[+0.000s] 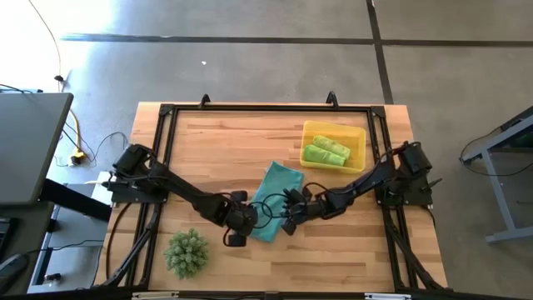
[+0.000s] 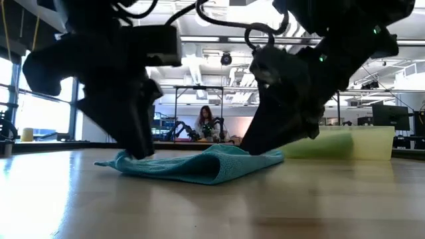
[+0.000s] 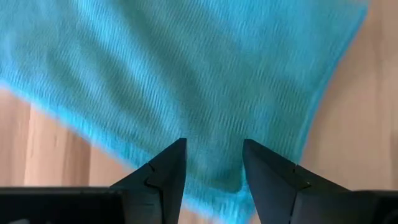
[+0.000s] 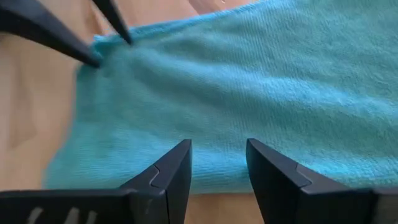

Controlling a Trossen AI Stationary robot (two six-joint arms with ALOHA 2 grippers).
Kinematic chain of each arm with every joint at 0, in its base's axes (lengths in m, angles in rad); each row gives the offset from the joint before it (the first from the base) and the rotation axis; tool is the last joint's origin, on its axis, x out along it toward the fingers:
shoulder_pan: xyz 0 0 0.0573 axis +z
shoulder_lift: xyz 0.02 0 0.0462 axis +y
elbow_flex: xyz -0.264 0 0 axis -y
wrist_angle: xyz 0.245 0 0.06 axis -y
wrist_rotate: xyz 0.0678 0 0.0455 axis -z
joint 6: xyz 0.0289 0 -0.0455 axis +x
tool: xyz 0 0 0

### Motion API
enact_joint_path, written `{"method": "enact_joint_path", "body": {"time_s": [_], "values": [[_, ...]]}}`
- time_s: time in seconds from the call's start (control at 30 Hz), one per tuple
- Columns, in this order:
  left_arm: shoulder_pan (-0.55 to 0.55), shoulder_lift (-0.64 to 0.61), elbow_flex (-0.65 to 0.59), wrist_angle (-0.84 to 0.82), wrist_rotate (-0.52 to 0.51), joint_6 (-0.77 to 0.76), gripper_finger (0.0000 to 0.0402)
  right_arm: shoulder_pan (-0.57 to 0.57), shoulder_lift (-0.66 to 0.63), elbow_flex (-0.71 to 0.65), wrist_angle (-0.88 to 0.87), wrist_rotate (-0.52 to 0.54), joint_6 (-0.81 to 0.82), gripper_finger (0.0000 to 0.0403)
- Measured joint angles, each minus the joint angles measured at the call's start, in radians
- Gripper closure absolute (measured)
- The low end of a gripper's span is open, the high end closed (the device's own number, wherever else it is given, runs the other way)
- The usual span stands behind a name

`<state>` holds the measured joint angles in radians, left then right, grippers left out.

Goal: Roll microfiber towels into tight, uniform cylinder then place into a basket
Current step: Roll the blue towel

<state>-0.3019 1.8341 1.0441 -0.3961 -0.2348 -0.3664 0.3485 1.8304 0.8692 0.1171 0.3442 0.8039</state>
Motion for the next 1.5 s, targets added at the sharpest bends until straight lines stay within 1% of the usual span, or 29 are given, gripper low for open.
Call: {"method": "enact_joint_path", "body": {"time_s": [0.03, 0.1, 0.23, 0.3, 0.5, 0.57, 0.67, 0.77, 0.87, 0.93, 1.07, 1.13, 1.2, 1.3, 1.43, 1.5], "values": [[0.001, 0.010, 0.005, 0.018, -0.006, 0.000, 0.0255, 0.001, 0.014, 0.000, 0.009, 0.014, -0.001, 0.0259], [0.005, 0.022, 0.001, -0.005, -0.008, -0.003, 0.0255, 0.002, 0.041, -0.001, 0.009, 0.022, 0.000, 0.0259], [0.008, 0.033, 0.004, 0.004, 0.022, -0.067, 0.0255, 0.002, 0.067, 0.003, 0.015, 0.032, -0.035, 0.0259], [0.008, 0.034, 0.004, 0.015, 0.046, -0.119, 0.0255, 0.001, 0.067, 0.005, 0.006, 0.033, -0.095, 0.0259], [-0.022, 0.036, 0.003, 0.128, 0.180, -0.315, 0.0255, -0.001, 0.061, 0.002, -0.003, 0.029, -0.343, 0.0259], [-0.034, 0.036, 0.003, 0.162, 0.186, -0.323, 0.0255, -0.002, 0.054, 0.001, -0.008, 0.020, -0.379, 0.0259], [-0.048, 0.017, 0.001, 0.162, 0.155, -0.291, 0.0255, -0.001, 0.019, -0.003, -0.034, -0.016, -0.386, 0.0259], [-0.054, -0.018, 0.002, 0.159, 0.131, -0.214, 0.0255, 0.017, -0.042, -0.003, -0.046, -0.073, -0.386, 0.0259], [-0.069, -0.034, 0.003, 0.162, 0.112, -0.063, 0.0255, 0.055, -0.084, -0.001, -0.060, -0.126, -0.413, 0.0259], [-0.083, -0.036, 0.003, 0.166, 0.110, 0.074, 0.0255, 0.088, -0.087, -0.002, -0.048, -0.148, -0.483, 0.0259], [-0.105, -0.027, 0.003, 0.144, 0.106, 0.363, 0.0255, 0.154, -0.068, -0.001, -0.058, -0.147, -0.699, 0.0259], [-0.112, -0.022, 0.002, 0.125, 0.071, 0.492, 0.0255, 0.177, -0.051, -0.002, -0.052, -0.147, -0.802, 0.0259], [-0.114, -0.016, 0.002, 0.130, 0.033, 0.597, 0.0255, 0.195, -0.045, -0.002, -0.043, -0.140, -0.859, 0.0259], [-0.113, 0.004, 0.002, 0.133, 0.013, 0.696, 0.0255, 0.205, -0.036, -0.002, -0.029, -0.103, -0.867, 0.0259], [-0.109, 0.039, 0.002, 0.136, 0.014, 0.755, 0.0255, 0.203, -0.036, -0.001, -0.005, -0.080, -0.859, 0.0259], [-0.109, 0.055, 0.003, 0.146, 0.007, 0.781, 0.0255, 0.201, -0.036, -0.001, 0.002, -0.076, -0.882, 0.0259]]}}
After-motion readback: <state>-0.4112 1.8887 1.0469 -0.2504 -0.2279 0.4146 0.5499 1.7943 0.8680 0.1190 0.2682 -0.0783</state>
